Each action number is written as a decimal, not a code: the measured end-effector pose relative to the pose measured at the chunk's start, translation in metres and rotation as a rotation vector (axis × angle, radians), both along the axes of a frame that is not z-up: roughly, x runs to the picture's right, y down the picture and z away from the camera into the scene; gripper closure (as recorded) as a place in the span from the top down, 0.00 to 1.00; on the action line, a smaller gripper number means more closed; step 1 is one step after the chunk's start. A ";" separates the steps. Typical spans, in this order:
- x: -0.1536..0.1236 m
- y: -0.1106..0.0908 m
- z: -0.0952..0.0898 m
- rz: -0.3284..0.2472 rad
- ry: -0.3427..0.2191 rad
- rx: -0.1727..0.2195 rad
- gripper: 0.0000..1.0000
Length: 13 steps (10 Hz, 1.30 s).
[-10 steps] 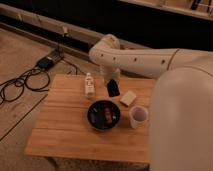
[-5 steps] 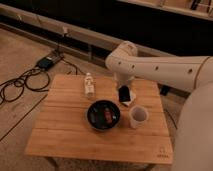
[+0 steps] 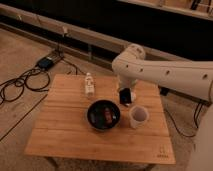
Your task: Place the eraser in the ceramic cup
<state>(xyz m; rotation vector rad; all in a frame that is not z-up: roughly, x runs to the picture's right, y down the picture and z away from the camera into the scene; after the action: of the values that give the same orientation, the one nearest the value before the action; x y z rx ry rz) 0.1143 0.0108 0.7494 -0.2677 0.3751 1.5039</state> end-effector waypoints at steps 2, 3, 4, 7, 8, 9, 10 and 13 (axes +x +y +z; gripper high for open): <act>-0.015 0.000 -0.005 -0.077 -0.144 0.005 0.16; -0.023 0.001 -0.007 -0.122 -0.226 0.006 0.16; -0.028 0.003 -0.008 -0.157 -0.288 0.004 0.16; -0.033 0.010 -0.011 -0.246 -0.459 0.001 0.16; -0.034 0.011 -0.012 -0.265 -0.496 0.005 0.16; -0.036 0.012 -0.013 -0.278 -0.521 0.009 0.16; -0.036 0.012 -0.013 -0.282 -0.527 0.011 0.16; -0.038 0.012 -0.010 -0.285 -0.530 0.019 0.16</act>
<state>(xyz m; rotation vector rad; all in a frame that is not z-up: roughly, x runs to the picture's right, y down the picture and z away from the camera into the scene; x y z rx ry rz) 0.0767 0.0229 0.7395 -0.5577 -0.0262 1.1037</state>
